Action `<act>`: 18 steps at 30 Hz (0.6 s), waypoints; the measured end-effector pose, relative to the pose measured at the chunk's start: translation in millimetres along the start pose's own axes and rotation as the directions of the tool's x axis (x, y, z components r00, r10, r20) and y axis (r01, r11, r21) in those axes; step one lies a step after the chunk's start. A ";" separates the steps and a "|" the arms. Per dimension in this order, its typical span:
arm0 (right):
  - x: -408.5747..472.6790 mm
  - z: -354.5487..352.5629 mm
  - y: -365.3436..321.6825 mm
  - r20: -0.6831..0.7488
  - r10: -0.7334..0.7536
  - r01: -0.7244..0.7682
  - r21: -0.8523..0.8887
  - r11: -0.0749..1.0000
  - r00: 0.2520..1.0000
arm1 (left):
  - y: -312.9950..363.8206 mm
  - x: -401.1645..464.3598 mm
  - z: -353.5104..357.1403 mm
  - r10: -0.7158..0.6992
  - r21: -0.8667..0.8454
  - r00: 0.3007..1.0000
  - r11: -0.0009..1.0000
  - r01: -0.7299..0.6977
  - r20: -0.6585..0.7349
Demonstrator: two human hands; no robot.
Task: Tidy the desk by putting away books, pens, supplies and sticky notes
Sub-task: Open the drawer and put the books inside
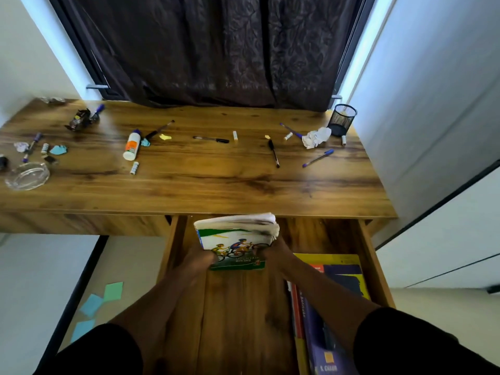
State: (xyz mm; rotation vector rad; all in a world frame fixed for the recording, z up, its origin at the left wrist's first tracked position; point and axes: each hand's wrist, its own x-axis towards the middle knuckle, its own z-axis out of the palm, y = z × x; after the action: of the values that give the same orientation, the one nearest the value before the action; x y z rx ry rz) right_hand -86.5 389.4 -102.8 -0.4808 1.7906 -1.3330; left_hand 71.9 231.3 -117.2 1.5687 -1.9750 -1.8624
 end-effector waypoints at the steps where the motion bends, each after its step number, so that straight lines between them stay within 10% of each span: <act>1: 1.6 -0.8 -1.8 0.004 0.013 -0.013 -0.034 0.999 1.000 | 2.3 -0.4 -0.3 0.007 -0.014 1.000 1.000 -0.007 0.003; 7: -3.4 -21.2 -21.8 0.204 0.197 -0.148 -0.230 0.962 0.959 | 24.7 -26.5 -17.3 -0.108 -0.037 0.982 0.993 0.115 0.154; 12: -19.5 -33.2 -7.9 0.439 0.510 -0.382 -0.349 0.855 0.740 | -4.8 -38.1 -31.5 -0.330 0.079 0.844 0.941 0.328 0.424; 18: -36.3 -20.5 32.0 0.304 0.650 -0.518 -0.414 0.748 0.696 | -28.7 -39.8 -13.2 -0.383 0.222 0.853 0.921 0.321 0.354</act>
State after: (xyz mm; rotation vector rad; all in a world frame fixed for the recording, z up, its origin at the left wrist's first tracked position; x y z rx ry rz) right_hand -76.4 439.2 -116.1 -0.2790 1.5679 -0.4485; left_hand 117.7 252.6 -111.5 1.8301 -2.1435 -2.3806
